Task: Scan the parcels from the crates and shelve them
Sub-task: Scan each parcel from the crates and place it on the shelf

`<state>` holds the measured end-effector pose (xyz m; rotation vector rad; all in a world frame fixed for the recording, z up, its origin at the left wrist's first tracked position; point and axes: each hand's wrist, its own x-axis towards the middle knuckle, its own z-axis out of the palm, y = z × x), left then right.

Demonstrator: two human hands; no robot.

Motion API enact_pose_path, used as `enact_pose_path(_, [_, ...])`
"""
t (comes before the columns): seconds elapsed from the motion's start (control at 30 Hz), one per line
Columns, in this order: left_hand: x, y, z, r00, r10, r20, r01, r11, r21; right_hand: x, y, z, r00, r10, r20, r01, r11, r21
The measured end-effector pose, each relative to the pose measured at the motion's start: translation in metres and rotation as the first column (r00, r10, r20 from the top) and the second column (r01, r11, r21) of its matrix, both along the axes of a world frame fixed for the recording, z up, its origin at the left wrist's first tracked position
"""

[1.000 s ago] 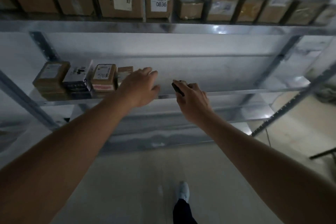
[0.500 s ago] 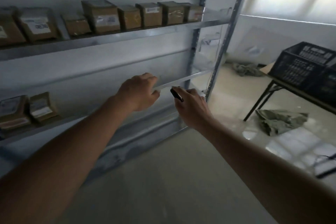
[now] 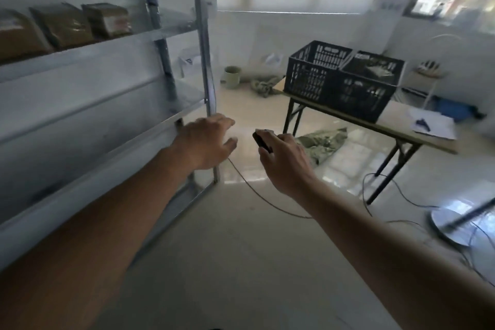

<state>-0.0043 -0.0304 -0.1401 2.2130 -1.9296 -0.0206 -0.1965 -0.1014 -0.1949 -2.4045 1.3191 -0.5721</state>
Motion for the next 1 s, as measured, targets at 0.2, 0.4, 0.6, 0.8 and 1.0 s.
enact_pose_path(0.2, [-0.050, -0.122, -0.002, 0.983, -0.181, 0.032, 0.181, 0.983, -0.008, -0.051, -0.080, -0.004, 0.983, -0.171, 0.062, 0.170, 0.985, 0.021])
enact_pose_path(0.4, [-0.070, -0.258, -0.007, 0.941, -0.337, 0.022, 0.337, 0.941, -0.030, -0.071, -0.181, -0.004, 0.955, -0.293, 0.038, 0.293, 0.956, 0.000])
enact_pose_path(0.6, [-0.078, -0.392, -0.001, 0.894, -0.448, 0.018, 0.449, 0.893, -0.025, -0.081, -0.293, 0.000, 0.894, -0.447, 0.021, 0.447, 0.895, 0.011])
enact_pose_path(0.8, [-0.103, -0.502, 0.005, 0.846, -0.533, 0.003, 0.533, 0.845, -0.028, -0.102, -0.392, 0.000, 0.843, -0.535, 0.048, 0.535, 0.845, 0.024])
enact_pose_path(1.0, [-0.145, -0.619, -0.008, 0.825, -0.565, -0.021, 0.565, 0.825, -0.009, -0.146, -0.500, -0.021, 0.823, -0.567, 0.030, 0.567, 0.824, 0.009])
